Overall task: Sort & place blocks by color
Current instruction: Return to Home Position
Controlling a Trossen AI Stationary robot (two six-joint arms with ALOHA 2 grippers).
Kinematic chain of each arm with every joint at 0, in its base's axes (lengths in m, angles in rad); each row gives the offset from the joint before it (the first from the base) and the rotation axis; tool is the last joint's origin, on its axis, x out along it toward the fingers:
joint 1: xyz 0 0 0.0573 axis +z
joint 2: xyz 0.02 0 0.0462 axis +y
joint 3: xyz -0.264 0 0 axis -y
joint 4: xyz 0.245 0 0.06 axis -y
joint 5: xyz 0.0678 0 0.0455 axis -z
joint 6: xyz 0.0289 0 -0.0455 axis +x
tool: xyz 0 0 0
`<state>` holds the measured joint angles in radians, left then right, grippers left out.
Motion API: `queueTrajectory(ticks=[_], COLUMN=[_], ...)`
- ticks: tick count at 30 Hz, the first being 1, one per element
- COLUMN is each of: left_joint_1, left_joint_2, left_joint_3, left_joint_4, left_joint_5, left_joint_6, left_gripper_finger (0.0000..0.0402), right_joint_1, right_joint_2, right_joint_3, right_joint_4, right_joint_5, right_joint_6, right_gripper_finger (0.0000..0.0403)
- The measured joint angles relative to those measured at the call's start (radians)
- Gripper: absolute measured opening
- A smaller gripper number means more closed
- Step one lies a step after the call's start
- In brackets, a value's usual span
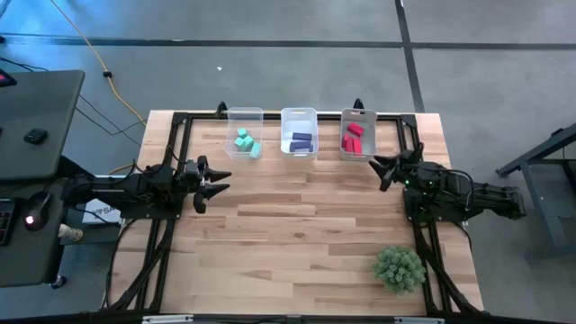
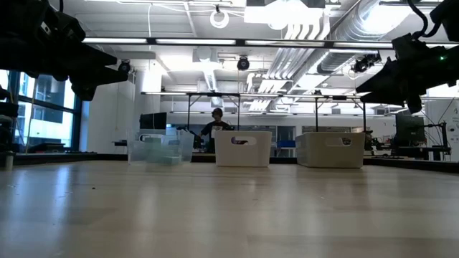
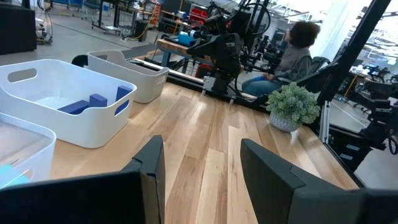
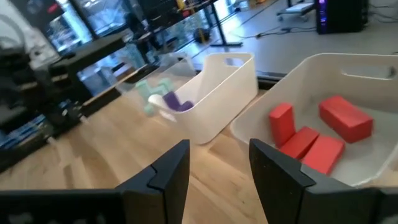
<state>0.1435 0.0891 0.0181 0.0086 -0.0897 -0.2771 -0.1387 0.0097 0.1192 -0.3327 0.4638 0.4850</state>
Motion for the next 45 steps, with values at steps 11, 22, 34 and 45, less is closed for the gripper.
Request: queueTrajectory(ticks=[11, 22, 34, 45], left_joint_1=[0.0, 0.0, 0.0, 0.0], left_joint_2=[0.0, 0.0, 0.0, 0.0], left_joint_3=[0.0, 0.0, 0.0, 0.0], left_joint_4=[0.0, 0.0, 0.001, 0.0], left_joint_5=[0.0, 0.0, 0.0, 0.0], left_joint_6=[0.0, 0.0, 0.0, 0.0], left_gripper_finger=[0.0131, 0.0131, 0.0131, 0.0131], right_joint_1=[0.0, 0.0, 0.0, 0.0], right_joint_2=[0.001, 0.001, 0.001, 0.001], right_joint_3=[0.001, 0.001, 0.001, 0.001], right_joint_4=[-0.037, -0.037, -0.037, -0.037], right_joint_5=[-0.206, -0.207, -0.207, -0.207], right_joint_6=[-0.1, -0.101, -0.101, -0.101], right_gripper_finger=[0.0156, 0.0156, 0.0156, 0.0156])
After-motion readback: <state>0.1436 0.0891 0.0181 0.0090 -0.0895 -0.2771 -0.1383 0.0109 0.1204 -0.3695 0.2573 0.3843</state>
